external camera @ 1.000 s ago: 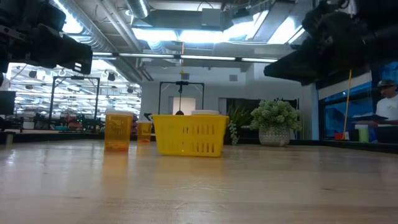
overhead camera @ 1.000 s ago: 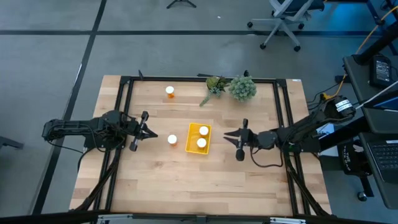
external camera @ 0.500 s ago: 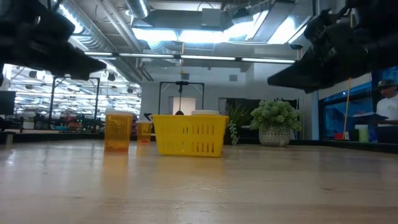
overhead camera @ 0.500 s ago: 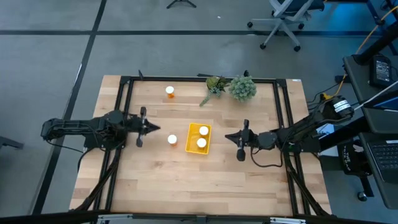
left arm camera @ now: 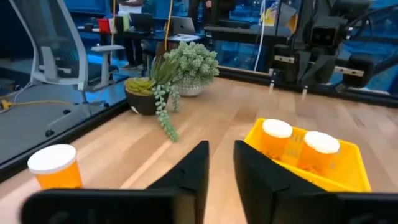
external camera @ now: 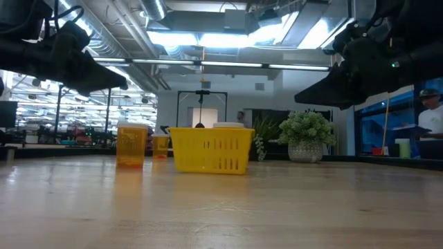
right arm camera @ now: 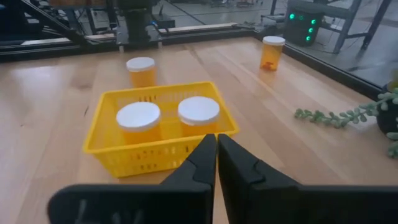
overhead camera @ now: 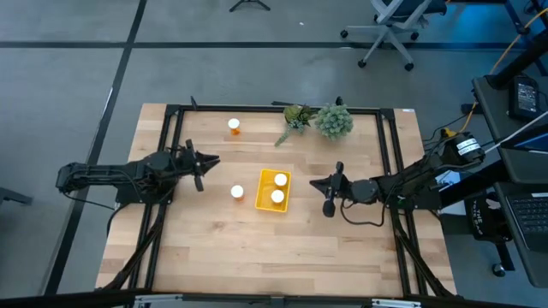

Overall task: Pick and place pill bottles into a basket
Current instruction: Put the orange pill bottle into the yellow bin

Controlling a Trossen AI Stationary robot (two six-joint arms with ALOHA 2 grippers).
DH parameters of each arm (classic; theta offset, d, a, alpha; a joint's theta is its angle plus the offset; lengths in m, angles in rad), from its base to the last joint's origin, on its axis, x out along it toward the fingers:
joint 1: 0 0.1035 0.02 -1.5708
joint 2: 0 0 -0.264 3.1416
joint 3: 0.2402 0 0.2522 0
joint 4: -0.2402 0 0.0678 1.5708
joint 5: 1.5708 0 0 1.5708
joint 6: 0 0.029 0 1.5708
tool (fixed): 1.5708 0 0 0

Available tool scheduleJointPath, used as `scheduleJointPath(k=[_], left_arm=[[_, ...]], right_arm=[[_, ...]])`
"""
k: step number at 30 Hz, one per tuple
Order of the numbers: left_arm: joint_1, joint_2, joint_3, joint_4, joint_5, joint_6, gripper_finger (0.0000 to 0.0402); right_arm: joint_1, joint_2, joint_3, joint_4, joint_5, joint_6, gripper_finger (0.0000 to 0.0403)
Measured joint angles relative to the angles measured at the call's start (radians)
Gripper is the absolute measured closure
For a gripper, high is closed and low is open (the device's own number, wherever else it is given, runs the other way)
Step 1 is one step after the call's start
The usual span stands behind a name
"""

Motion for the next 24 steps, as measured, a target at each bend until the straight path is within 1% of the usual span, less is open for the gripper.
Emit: scheduleJointPath(k=[3, 7, 12, 15, 18, 21, 24], left_arm=[[0.0, 0.016, 0.0, 0.0, 0.0, 0.003, 0.0293], [0.0, 0.047, 0.0, 0.0, 0.001, 0.049, 0.0238], [0.0, 0.073, 0.0, 0.002, -0.022, 0.032, 0.0183], [0.0, 0.077, 0.0, 0.005, -0.051, 0.057, 0.0162], [0.0, 0.079, 0.0, 0.01, -0.094, 0.069, 0.015], [0.0, 0.079, 0.0, 0.013, -0.134, 0.024, 0.0143], [0.0, 0.079, 0.0, 0.014, -0.16, 0.013, 0.014]], right_arm=[[0.0, 0.0, 0.0, 0.0, 0.0, 0.0, 0.0383], [0.0, 0.0, 0.0, 0.0, 0.0, -0.001, 0.0383], [0.001, 0.0, 0.0, -0.006, 0.0, -0.002, 0.0383], [0.001, 0.0, 0.0, -0.01, 0.0, -0.003, 0.0383], [0.001, 0.0, 0.0, -0.014, 0.0, -0.003, 0.0383], [0.001, 0.0, 0.0, -0.016, 0.0, -0.003, 0.0383], [0.001, 0.0, 0.0, -0.016, 0.0, -0.003, 0.0383]])
